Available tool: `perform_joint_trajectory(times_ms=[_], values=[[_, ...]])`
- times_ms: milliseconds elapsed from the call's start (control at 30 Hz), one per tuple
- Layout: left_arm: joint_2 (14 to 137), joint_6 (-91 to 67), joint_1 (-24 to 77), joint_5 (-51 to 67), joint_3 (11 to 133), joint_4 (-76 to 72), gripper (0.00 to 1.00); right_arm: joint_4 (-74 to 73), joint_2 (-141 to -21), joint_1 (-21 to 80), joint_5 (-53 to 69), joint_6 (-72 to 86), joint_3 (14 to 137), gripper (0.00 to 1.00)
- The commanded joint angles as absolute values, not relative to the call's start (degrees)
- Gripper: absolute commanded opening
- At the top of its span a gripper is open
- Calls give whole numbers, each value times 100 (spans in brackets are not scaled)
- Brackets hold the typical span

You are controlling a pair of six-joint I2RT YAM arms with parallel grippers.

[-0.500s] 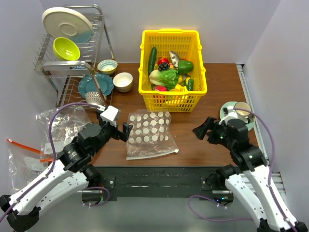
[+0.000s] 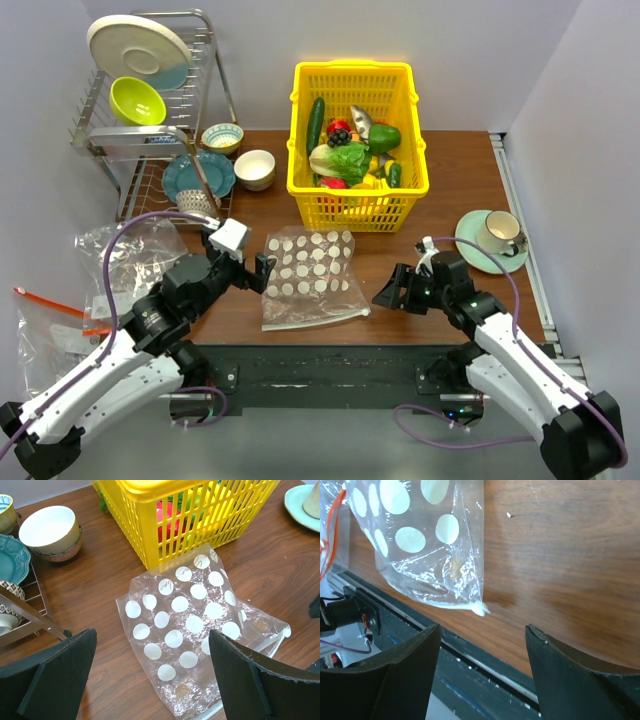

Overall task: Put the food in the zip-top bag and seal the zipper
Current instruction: Pick up the zipper food storage bag at the center of the board.

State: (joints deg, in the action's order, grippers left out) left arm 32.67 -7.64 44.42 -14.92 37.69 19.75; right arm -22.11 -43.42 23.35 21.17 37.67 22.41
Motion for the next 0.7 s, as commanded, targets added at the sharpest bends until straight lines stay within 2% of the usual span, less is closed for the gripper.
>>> perform_joint_trajectory(times_ms=[0, 367, 667], values=[[3305, -642, 4465, -1433, 3797, 1740, 98, -1004, -4693, 2539, 2250, 3920, 1881, 71], [3366, -633, 4456, -1398, 3788, 1723, 98, 614, -5835, 2988, 2127, 3893, 1696, 71], [3445, -615, 4456, -1301, 3753, 1661, 99, 1257, -6705, 3269, 2109, 3859, 1906, 56]])
